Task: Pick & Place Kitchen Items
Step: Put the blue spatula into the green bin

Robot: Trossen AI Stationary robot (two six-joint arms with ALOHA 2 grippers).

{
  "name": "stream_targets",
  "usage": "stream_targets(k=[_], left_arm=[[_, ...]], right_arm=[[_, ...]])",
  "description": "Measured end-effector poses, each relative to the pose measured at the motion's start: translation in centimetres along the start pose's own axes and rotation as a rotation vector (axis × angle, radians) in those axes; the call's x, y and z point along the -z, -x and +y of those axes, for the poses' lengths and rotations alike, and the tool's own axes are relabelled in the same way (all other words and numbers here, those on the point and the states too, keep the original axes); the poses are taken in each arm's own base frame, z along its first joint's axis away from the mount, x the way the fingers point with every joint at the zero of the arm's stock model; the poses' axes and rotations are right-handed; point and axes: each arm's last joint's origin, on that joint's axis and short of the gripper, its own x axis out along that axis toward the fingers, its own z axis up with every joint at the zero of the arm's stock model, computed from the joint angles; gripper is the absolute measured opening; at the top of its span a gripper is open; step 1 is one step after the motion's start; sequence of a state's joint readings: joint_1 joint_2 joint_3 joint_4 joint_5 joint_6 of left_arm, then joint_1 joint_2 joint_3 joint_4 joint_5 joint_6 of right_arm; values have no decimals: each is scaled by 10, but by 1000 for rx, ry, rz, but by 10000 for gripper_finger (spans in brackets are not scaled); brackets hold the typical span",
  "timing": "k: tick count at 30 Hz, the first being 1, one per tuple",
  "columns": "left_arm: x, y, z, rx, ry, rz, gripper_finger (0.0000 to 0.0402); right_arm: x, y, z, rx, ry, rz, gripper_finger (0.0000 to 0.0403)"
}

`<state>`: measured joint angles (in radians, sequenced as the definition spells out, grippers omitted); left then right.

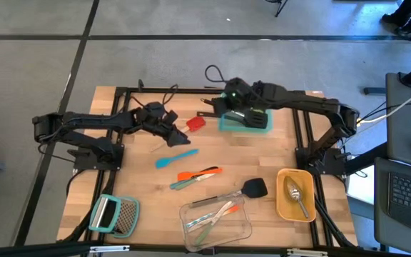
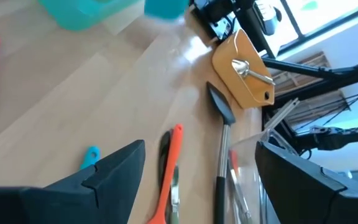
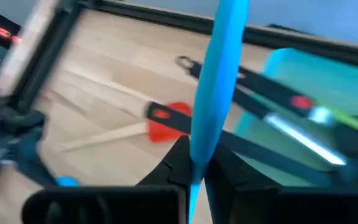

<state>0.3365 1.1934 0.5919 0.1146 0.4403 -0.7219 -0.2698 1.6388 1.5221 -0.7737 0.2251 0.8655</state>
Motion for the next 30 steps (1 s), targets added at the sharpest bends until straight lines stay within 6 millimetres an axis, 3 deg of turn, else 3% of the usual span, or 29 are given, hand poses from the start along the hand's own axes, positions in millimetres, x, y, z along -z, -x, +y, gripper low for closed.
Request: stream_targets(k=[8, 30], left_arm=[[4, -2, -3, -1, -9, 12, 299], [4, -2, -3, -2, -17, 13, 299]], right_arm=[[-16, 6, -11, 53, 58, -9, 22], [-27, 3, -40, 182, 325, 78, 22]])
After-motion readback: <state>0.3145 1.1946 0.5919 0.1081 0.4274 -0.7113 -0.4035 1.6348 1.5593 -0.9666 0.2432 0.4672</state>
